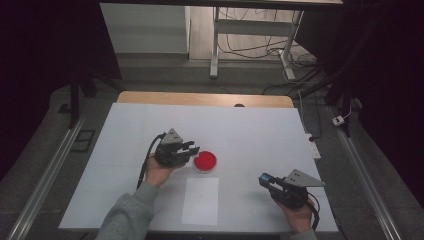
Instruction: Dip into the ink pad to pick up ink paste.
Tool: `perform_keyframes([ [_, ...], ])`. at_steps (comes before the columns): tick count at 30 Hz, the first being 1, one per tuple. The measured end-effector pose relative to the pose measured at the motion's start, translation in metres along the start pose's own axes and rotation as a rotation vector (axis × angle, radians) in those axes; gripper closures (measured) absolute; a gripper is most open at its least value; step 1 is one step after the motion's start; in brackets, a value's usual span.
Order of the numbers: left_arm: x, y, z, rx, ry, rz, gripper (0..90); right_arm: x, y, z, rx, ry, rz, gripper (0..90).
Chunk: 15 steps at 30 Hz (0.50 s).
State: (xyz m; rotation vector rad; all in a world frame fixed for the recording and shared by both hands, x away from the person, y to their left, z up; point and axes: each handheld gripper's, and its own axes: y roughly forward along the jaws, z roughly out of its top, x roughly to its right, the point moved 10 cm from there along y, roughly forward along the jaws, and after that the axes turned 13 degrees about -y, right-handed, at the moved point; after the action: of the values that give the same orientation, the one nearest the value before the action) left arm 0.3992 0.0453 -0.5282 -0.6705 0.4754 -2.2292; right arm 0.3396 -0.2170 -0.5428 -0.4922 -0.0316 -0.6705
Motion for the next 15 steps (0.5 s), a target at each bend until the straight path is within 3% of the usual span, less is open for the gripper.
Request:
perform_keyframes([
  [15, 0.0023, -0.0045, -0.0073, -0.006, -0.016, 0.0, 66.6, -0.0003, 0.0004, -0.0003, 0.001, 0.0, 0.0, 73.5],
])
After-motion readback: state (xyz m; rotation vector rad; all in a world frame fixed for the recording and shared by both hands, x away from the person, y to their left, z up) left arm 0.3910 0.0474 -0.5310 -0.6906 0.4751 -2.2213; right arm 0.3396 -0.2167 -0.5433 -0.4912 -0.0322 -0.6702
